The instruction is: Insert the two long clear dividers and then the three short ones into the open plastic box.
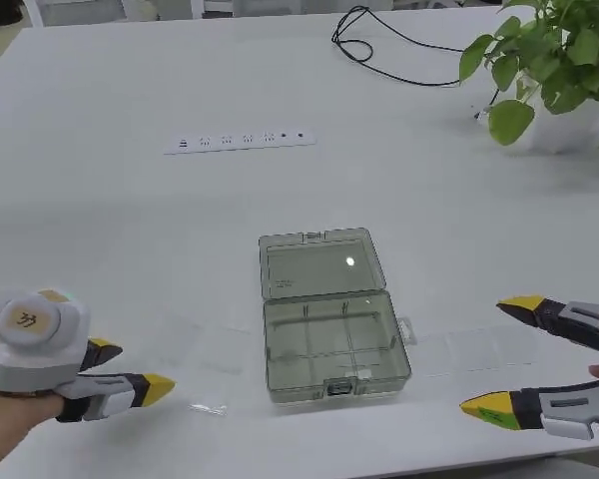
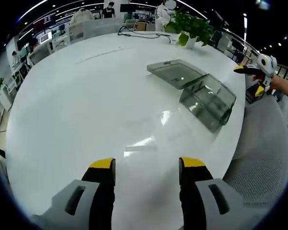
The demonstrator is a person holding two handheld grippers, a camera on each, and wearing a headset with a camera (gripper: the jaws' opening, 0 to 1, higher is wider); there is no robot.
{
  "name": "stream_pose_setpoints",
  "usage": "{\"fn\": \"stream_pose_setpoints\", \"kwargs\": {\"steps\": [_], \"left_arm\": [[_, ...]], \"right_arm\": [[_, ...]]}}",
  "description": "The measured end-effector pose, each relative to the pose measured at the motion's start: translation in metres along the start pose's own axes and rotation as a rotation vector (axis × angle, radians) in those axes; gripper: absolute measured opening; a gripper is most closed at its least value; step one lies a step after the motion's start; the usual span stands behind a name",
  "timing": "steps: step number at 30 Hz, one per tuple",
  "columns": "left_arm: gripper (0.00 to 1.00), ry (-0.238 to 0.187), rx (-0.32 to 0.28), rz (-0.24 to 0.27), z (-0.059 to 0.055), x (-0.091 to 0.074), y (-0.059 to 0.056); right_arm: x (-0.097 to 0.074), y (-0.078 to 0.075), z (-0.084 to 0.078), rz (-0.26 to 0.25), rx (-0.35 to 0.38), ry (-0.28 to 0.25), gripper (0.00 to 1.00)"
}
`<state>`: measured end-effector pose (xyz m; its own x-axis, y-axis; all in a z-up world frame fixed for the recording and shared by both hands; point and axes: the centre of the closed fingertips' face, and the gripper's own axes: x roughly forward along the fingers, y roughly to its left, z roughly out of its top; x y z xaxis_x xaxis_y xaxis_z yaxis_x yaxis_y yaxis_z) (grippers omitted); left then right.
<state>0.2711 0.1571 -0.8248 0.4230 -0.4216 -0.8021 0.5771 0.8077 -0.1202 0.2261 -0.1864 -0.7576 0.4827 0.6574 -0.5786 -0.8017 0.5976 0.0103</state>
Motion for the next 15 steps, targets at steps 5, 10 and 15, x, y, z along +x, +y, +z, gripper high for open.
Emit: {"fn": "stream_pose_setpoints", "kwargs": {"steps": [5,10,15], "left_arm": [[0.47,0.053,-0.011,0.018,-0.006,0.006,0.004],[0.43,0.094,-0.010,0.023,-0.010,0.008,0.003],[0.41,0.129,0.019,0.035,-0.014,0.011,0.003]], "right_arm": [[0.000,0.000,0.000,-0.001,0.004,-0.003,0.82],[0.001,0.002,0.000,0.000,0.006,-0.005,0.82],[0.002,0.004,-0.001,0.001,0.010,-0.004,0.82]]}}
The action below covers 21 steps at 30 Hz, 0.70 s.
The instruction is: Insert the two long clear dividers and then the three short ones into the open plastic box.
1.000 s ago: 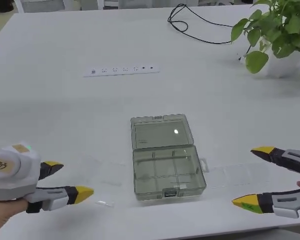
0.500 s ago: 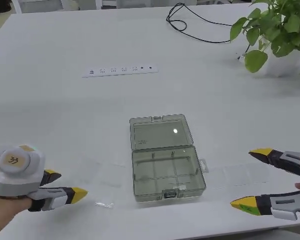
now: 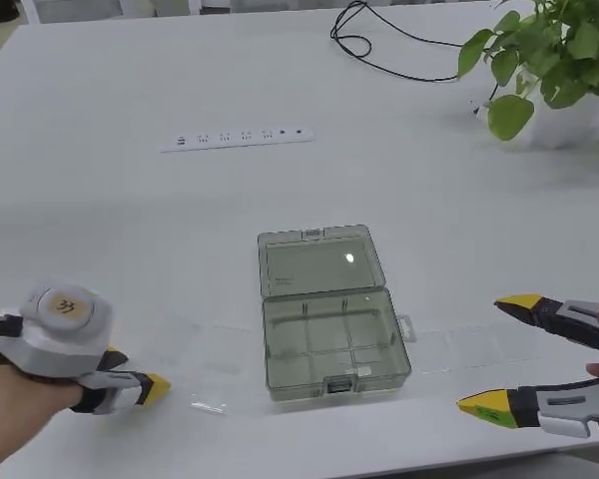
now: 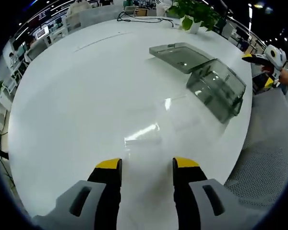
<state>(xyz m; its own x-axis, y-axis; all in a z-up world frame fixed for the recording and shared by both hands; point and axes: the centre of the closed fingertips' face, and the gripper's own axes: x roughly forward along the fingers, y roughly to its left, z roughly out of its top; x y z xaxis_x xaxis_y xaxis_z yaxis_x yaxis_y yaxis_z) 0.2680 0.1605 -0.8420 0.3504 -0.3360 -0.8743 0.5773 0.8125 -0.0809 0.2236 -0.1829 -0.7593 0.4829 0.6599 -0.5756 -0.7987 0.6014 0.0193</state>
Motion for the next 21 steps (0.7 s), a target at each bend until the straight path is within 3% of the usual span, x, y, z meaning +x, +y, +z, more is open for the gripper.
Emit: {"fn": "stream_pose_setpoints", "kwargs": {"steps": [4,9,21], "left_arm": [[0.41,0.011,0.002,0.006,0.0001,0.0024,0.0005],[0.35,0.049,0.066,0.044,-0.0012,0.0035,0.0046],[0.32,0.094,0.067,0.053,-0.0008,0.0041,0.0070]], "right_arm": [[0.0001,-0.0014,-0.0017,0.000,0.003,-0.001,0.82],[0.0004,-0.0023,-0.0028,-0.001,0.004,-0.001,0.81],[0.0013,-0.0009,-0.0021,-0.002,0.008,-0.002,0.81]]}}
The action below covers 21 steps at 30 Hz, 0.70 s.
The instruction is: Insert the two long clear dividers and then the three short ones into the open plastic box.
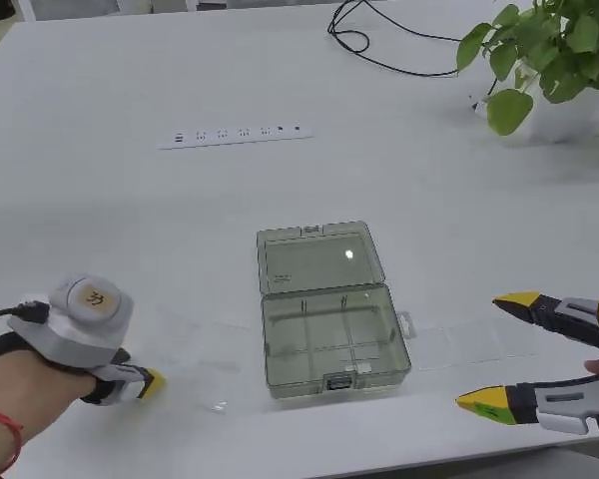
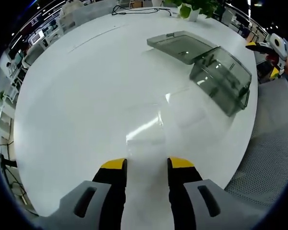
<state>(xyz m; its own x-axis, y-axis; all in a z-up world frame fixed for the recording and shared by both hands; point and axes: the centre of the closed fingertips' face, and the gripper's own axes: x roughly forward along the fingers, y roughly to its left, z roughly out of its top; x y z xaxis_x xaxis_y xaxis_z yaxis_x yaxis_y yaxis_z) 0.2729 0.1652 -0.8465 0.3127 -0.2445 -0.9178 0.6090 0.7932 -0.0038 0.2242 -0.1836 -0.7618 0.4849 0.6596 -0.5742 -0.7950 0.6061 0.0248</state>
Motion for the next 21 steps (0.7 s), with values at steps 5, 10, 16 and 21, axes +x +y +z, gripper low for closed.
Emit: {"fn": "stream_pose_setpoints", "kwargs": {"steps": [5,10,16,21], "left_arm": [[0.32,0.018,0.008,-0.005,0.0003,0.0008,0.0012],[0.32,0.025,-0.009,-0.016,-0.0003,0.0012,0.0042],[0.31,0.021,-0.029,-0.032,-0.0004,-0.0009,-0.0011],[0.31,0.019,-0.041,-0.044,-0.0001,-0.0020,-0.0037]], "right_arm": [[0.0001,0.0001,-0.0002,-0.001,0.002,0.001,0.81],[0.0002,0.0008,-0.0008,0.001,0.000,0.004,0.81],[0.0003,0.0011,-0.0014,0.002,-0.003,0.006,0.81],[0.0006,0.0026,-0.0014,0.003,-0.002,0.011,0.81]]}}
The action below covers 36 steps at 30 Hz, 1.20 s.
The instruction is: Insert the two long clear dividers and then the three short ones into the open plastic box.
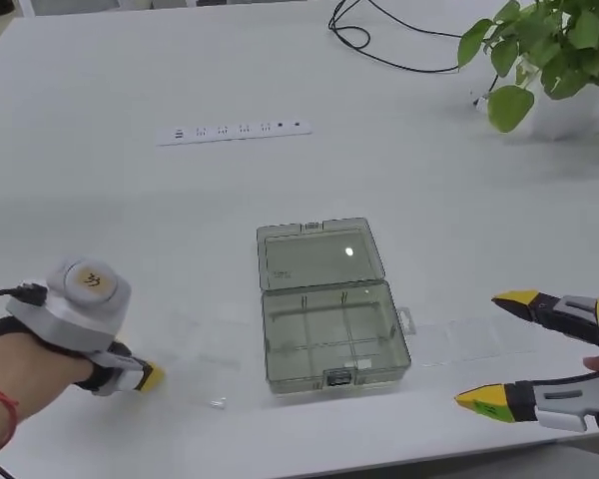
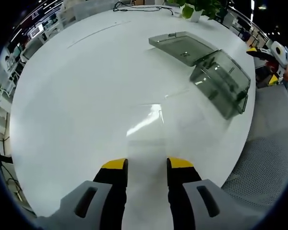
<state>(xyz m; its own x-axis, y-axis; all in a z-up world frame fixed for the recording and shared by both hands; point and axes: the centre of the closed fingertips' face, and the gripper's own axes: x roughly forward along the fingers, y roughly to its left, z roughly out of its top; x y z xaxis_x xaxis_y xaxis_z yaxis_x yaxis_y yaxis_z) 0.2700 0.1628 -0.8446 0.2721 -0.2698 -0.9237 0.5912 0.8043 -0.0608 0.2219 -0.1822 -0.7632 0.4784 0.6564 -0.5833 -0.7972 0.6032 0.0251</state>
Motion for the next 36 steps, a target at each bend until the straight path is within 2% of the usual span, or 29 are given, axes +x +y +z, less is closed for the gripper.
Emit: {"fn": "stream_pose_setpoints", "kwargs": {"steps": [11,16,19,27,36], "left_arm": [[0.30,-0.040,-0.064,-0.034,-0.002,-0.004,-0.006],[0.30,-0.091,-0.127,-0.058,0.003,-0.009,-0.008],[0.30,-0.139,-0.171,-0.078,0.008,-0.015,-0.012],[0.30,-0.225,-0.216,-0.107,0.019,-0.029,-0.022],[0.30,-0.363,-0.245,-0.169,0.049,-0.052,-0.046]], "right_arm": [[0.001,-0.001,0.001,0.001,-0.002,0.003,0.81],[0.002,0.000,0.003,0.004,-0.002,0.004,0.80],[0.002,0.001,0.004,0.005,-0.005,0.005,0.80],[0.003,0.002,0.011,0.009,-0.003,-0.007,0.79],[0.005,0.007,0.030,0.018,0.029,-0.048,0.74]]}}
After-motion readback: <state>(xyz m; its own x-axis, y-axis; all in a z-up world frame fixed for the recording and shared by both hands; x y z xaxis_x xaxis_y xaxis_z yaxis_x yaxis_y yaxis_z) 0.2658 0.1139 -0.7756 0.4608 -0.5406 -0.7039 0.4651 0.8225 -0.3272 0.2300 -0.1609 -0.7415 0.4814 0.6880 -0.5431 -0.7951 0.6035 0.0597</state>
